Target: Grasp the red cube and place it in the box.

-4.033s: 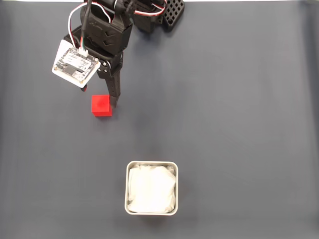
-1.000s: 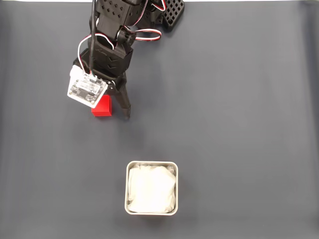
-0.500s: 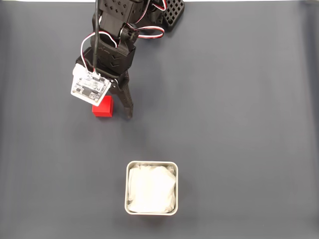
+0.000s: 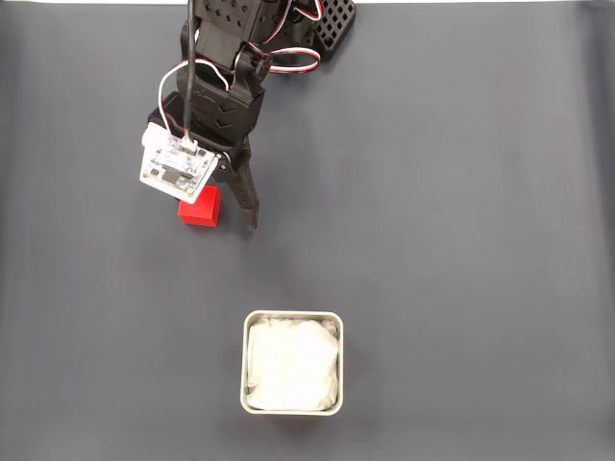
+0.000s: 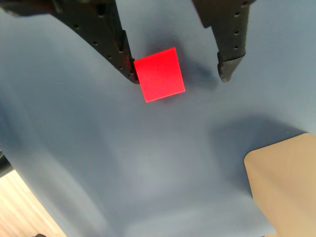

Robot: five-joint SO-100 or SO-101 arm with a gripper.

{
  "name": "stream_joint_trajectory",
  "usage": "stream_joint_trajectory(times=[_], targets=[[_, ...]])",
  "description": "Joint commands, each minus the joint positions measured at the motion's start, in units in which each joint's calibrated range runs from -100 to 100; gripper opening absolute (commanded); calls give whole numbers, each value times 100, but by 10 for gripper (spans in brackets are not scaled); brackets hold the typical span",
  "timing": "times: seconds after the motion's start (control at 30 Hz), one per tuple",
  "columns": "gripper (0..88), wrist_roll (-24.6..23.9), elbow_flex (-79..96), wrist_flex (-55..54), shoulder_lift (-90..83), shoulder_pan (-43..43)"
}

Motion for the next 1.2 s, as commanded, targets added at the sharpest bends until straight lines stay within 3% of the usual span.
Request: stream_joint_trajectory(times=[0.0, 0.3, 0.83, 1.17], targets=[[363, -20, 11, 15, -250, -81], [295, 39, 157, 212, -466, -152], [98, 83, 139, 294, -536, -159], [59, 78, 111, 343, -553, -159]])
